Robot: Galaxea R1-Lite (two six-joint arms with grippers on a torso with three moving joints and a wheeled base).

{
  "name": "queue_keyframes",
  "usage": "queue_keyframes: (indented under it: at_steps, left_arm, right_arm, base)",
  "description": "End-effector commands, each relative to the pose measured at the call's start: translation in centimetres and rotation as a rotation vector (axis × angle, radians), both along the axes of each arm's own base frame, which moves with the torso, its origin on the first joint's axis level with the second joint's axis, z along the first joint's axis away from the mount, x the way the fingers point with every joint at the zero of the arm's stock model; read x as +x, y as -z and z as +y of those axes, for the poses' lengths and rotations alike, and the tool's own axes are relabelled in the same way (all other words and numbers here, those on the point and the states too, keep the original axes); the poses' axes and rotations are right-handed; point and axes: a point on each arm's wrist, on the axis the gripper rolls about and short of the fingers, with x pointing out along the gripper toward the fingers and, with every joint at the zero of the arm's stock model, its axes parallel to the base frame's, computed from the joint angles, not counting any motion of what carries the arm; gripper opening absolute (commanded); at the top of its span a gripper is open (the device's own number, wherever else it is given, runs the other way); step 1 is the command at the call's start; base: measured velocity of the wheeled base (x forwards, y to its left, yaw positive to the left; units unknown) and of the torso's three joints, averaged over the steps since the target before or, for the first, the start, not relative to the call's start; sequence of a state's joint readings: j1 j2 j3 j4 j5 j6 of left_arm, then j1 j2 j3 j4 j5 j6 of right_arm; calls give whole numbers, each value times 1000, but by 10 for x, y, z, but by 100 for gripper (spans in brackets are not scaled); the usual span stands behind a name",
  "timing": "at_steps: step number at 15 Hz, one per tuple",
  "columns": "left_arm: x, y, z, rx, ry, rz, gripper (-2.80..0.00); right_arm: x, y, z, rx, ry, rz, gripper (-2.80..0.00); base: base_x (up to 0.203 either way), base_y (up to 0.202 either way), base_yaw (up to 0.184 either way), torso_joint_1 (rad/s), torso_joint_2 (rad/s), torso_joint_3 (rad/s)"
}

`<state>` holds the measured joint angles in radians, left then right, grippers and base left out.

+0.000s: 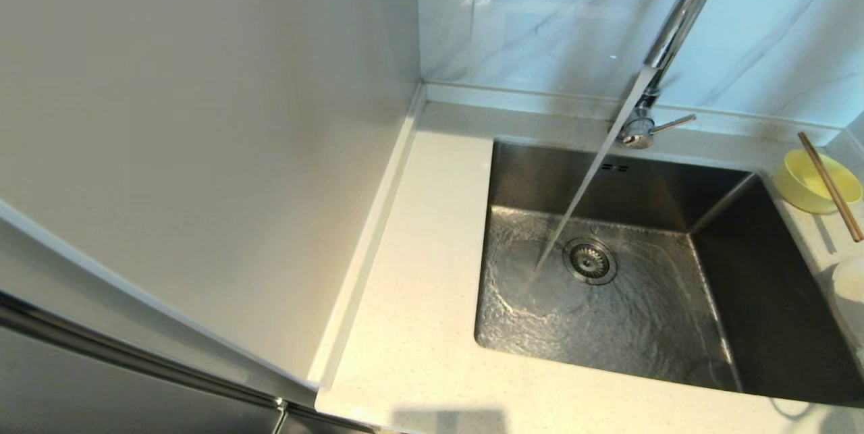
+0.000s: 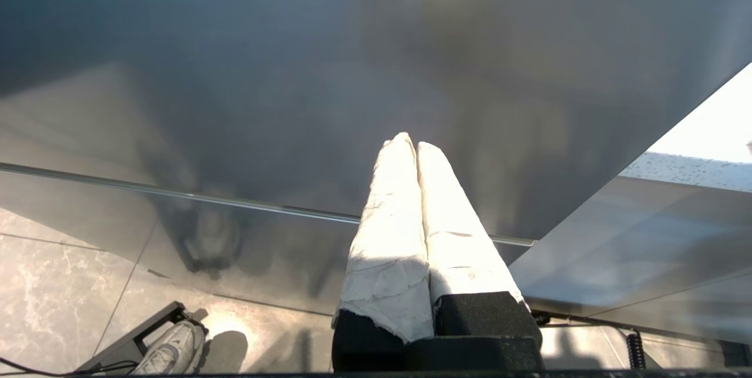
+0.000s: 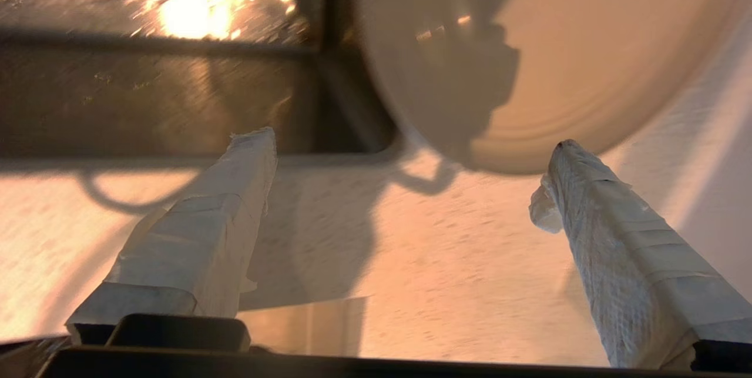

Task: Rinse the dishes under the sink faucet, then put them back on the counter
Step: Pick up the plate

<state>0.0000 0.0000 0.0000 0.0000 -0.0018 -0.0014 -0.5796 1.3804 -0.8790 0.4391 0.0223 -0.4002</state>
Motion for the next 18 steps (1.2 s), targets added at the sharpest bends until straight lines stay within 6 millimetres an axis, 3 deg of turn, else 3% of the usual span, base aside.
queue_keyframes:
  at_steps: [1, 9, 16, 17, 18]
  left_arm:
    - [0, 0, 0, 0, 0, 0, -280]
    - [0, 0, 0, 0, 0, 0, -280]
    - [0, 0, 0, 0, 0, 0, -280]
    - [0, 0, 0, 0, -2, 0, -280]
    - [0, 0, 0, 0, 0, 0, -280]
  right_arm:
    - [-4, 9, 2, 30, -7, 28, 0]
    - [31, 38, -21, 44, -12, 45, 0]
    - [44, 47, -30, 23, -5, 34, 0]
    - [44, 47, -30, 22, -5, 35, -280]
    - [44, 47, -30, 18, -1, 40, -280]
  base:
    - [0, 0, 0, 0, 0, 0]
    - [0, 0, 0, 0, 0, 0]
    - [0, 0, 0, 0, 0, 0]
    - [0, 0, 0, 0, 0, 0]
    - [0, 0, 0, 0, 0, 0]
